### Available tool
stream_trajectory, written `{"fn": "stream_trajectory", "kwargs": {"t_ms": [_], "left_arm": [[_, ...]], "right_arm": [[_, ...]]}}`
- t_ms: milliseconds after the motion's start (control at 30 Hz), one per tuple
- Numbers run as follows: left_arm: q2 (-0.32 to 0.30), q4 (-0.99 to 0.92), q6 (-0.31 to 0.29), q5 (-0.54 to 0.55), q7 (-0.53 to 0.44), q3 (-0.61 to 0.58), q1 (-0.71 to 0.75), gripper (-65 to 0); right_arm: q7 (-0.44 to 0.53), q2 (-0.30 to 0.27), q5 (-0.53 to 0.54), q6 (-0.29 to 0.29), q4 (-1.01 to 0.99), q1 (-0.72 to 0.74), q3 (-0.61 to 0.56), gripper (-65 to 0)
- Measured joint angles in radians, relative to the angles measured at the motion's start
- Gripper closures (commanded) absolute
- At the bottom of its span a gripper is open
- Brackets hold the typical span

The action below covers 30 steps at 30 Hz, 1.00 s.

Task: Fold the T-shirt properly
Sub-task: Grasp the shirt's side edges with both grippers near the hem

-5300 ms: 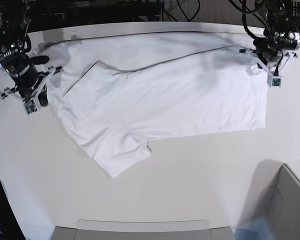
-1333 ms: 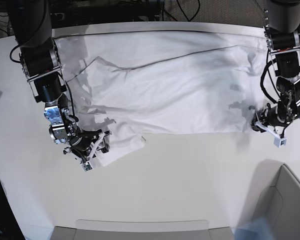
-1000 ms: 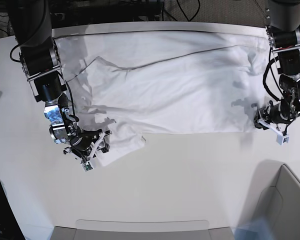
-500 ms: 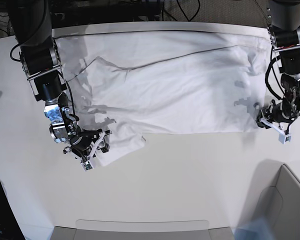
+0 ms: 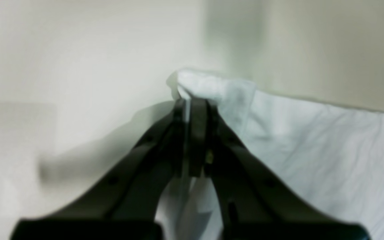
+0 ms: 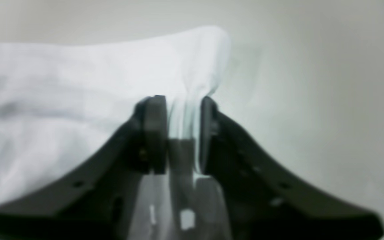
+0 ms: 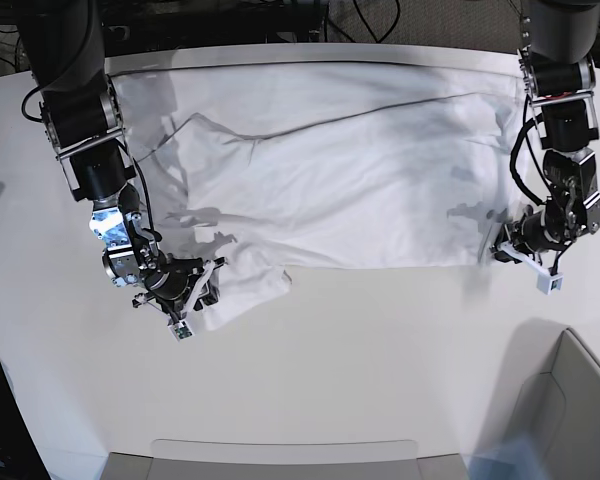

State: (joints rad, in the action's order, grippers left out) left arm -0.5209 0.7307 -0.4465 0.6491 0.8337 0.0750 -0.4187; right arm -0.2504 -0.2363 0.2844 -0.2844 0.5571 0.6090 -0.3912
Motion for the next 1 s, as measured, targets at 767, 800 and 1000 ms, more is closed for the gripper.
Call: {"fn": "stream_trajectory", "kwargs": {"t_ms": [767, 800, 1000], "left_arm": [[0.019, 0.172, 0.004, -0.043, 0.057, 0.204, 0.048, 0.0], [0.019, 0.198, 0.004, -0.043, 0.056, 0.205, 0.052, 0.0], [0.016, 0.309, 0.004, -0.035, 0.102, 0.205, 0.095, 0.0]], "right_arm": [[-0.15, -0.029, -0.03, 0.004, 0.256, 0.006, 0.005, 0.0], [-0.186, -0.029, -0.03, 0.004, 0.278, 0.003, 0.019, 0.0], [-0.323, -0.018, -0.027, 0.004, 0.455, -0.035, 0.18, 0.0]]}}
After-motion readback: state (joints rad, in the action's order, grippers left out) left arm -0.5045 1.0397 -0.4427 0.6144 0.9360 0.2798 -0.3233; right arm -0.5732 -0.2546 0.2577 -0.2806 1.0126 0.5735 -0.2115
